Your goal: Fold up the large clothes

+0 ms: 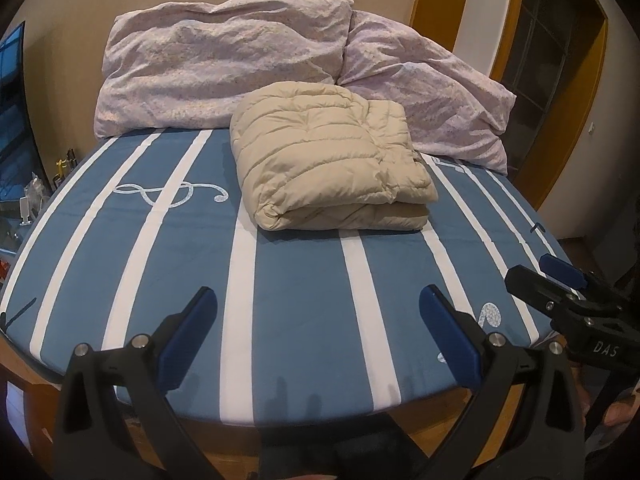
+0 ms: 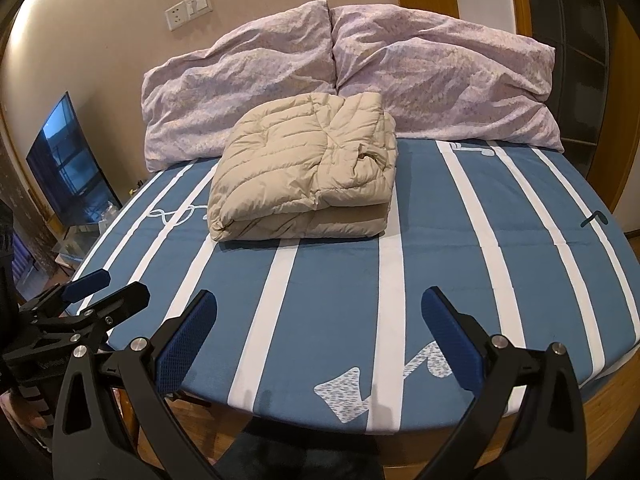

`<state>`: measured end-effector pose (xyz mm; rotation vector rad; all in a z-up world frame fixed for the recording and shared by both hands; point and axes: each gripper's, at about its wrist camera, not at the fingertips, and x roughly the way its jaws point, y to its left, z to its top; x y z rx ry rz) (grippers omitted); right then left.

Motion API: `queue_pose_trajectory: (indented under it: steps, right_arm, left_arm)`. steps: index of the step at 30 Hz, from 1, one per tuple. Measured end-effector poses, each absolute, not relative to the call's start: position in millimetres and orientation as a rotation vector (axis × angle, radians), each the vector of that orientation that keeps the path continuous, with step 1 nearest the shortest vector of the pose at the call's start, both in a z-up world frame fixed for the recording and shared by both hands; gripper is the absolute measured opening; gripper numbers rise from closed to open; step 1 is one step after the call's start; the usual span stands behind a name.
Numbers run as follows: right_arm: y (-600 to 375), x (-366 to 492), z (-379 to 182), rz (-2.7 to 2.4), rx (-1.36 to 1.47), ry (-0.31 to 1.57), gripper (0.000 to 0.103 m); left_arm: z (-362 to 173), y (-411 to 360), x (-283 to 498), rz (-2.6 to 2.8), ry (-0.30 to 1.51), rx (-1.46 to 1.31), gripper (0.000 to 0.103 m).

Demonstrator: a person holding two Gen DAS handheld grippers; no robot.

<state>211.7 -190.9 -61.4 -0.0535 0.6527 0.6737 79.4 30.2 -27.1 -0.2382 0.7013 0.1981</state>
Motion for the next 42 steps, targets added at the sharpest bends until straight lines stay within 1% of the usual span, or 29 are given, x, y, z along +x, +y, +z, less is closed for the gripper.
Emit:
queue_pose_trajectory:
  steps: [42]
  right_arm:
    - [-191, 213, -59, 0.677, -0.037, 0.639, 0.102]
  left_arm:
    - [-24, 23, 90, 0.161, 0.703, -0.235, 0.1]
